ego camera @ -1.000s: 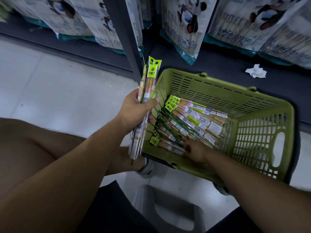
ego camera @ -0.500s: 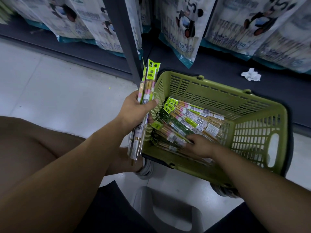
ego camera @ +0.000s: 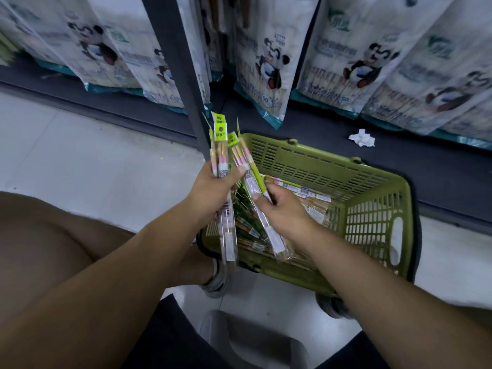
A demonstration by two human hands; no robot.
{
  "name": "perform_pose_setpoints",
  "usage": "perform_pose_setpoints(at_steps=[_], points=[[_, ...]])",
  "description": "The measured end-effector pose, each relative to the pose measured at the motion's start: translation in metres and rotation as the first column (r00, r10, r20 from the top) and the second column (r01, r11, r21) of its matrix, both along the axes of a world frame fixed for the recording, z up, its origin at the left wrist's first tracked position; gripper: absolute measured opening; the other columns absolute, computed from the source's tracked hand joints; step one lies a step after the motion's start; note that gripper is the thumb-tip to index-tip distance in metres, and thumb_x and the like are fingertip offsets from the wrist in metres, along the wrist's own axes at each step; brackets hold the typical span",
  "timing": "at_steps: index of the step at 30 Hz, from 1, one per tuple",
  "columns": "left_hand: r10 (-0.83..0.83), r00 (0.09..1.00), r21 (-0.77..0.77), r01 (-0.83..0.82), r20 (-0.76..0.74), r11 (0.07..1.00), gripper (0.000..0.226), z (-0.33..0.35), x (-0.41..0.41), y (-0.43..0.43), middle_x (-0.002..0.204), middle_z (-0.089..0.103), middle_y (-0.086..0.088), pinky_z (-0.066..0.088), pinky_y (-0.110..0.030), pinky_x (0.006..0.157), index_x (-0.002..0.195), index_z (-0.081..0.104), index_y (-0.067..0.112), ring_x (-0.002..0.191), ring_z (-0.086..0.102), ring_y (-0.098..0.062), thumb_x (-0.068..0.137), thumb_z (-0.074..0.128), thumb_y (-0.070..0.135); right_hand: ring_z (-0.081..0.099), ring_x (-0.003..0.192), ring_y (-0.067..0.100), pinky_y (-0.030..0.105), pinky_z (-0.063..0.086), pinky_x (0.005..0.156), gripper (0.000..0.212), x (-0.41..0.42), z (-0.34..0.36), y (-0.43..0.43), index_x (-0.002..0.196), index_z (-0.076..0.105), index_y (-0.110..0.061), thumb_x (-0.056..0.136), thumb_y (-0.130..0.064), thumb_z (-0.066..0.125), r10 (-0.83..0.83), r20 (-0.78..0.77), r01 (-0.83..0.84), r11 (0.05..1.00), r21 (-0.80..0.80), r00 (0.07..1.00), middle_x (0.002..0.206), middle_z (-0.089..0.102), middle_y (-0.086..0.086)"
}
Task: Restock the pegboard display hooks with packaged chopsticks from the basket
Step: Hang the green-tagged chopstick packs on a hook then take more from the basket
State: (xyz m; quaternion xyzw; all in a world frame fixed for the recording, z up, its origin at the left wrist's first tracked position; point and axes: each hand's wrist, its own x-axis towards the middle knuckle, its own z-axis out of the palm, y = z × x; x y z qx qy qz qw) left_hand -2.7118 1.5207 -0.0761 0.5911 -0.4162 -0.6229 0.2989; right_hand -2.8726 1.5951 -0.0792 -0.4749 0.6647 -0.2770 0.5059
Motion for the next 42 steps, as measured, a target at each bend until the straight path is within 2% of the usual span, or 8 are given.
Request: perform_pose_setpoints(at_steps=[2,5,8,13,20,28,35,42], points=[[-0.023,0.995,-0.025,0.02,-0.099,0.999,0.031,0.004,-0.005,0.002,0.103,0.074,-0.017,0.06,-0.041,0.083,0.119,0.066,0.003,0.093,0.072,-0.025,0.095,0.074,0.022,0.052,0.057,-0.006,0.011,0.031,0.049,0.025,0.015,0.004,0.001,0.079,0.055,-0.029,0.103,-0.033,0.057,-0.001,-0.031,-0.002,0.997,-0.077,1.0,0.063,0.057,-0.026],[0.011,0.978,0.032,-0.005,-0.207,0.999,0.017,0.008,-0.007,0.004,0.09,0.076,-0.005,0.061,-0.035,0.074,0.107,0.07,0.012,0.086,0.074,-0.022,0.092,0.077,0.018,0.055,0.079,-0.011,0.005,0.036,0.06,0.009,0.028,0.009,0.004,0.108,0.062,-0.032,0.103,-0.036,0.056,0.058,-0.052,-0.065,0.989,-0.136,0.997,0.093,0.063,-0.022],[0.038,0.972,0.113,-0.012,-0.233,0.994,0.012,0.011,-0.003,0.003,0.083,0.076,-0.002,0.059,-0.032,0.068,0.098,0.072,0.017,0.08,0.074,-0.022,0.089,0.08,0.017,0.053,0.089,0.01,0.027,0.038,0.068,0.03,0.027,0.011,0.003,0.119,0.058,-0.016,0.105,-0.041,0.05,0.163,-0.168,-0.184,0.976,-0.119,0.972,0.107,0.061,-0.001],[0.01,0.992,0.067,-0.002,-0.123,0.998,0.017,0.01,-0.004,0.004,0.086,0.078,0.0,0.058,-0.026,0.064,0.104,0.074,0.013,0.08,0.076,-0.016,0.088,0.079,0.012,0.04,0.068,0.002,0.031,0.026,0.055,0.032,0.02,0.006,-0.001,0.092,0.04,-0.021,0.106,-0.05,0.038,0.355,-0.339,-0.379,0.925,-0.006,0.871,0.076,0.041,-0.01],[0.018,1.0,0.035,-0.018,-0.004,0.999,0.01,0.012,0.013,-0.018,0.065,0.07,-0.007,0.059,-0.035,0.059,0.088,0.067,0.011,0.06,0.07,-0.025,0.082,0.069,0.004,0.065,0.073,0.022,0.036,0.049,0.07,0.04,-0.003,-0.037,-0.004,0.083,0.062,-0.022,0.103,-0.052,0.046,0.209,-0.074,-0.198,0.971,0.132,0.975,0.079,0.067,0.006],[-0.012,1.0,0.166,0.015,-0.021,0.986,0.008,0.002,0.03,-0.023,0.065,0.064,-0.01,0.058,-0.035,0.057,0.099,0.06,0.001,0.053,0.063,-0.023,0.093,0.065,0.001,0.057,0.118,0.024,0.036,0.047,0.099,0.035,-0.039,-0.13,0.056,0.138,0.06,-0.022,0.106,-0.03,0.048,0.693,-0.139,-0.501,0.631,0.592,0.707,0.139,0.058,0.006],[-0.056,0.998,0.079,0.055,0.007,0.995,0.006,0.005,0.02,-0.02,0.066,0.061,-0.011,0.057,-0.033,0.052,0.096,0.059,0.003,0.05,0.062,-0.023,0.095,0.062,-0.002,0.059,0.101,0.019,0.032,0.047,0.086,0.03,-0.038,-0.134,0.049,0.123,0.069,-0.018,0.106,-0.035,0.051,0.698,-0.093,-0.529,0.616,0.585,0.71,0.121,0.064,0.005],[-0.057,0.998,0.081,0.057,0.008,0.995,0.006,0.004,0.02,-0.02,0.068,0.061,-0.011,0.058,-0.036,0.057,0.1,0.059,0.002,0.053,0.061,-0.025,0.095,0.063,0.0,0.056,0.086,0.022,0.037,0.049,0.076,0.014,-0.036,-0.137,0.055,0.089,0.057,-0.025,0.099,-0.033,0.062,0.554,-0.284,-0.386,0.789,0.478,0.782,0.095,0.058,0.002]])
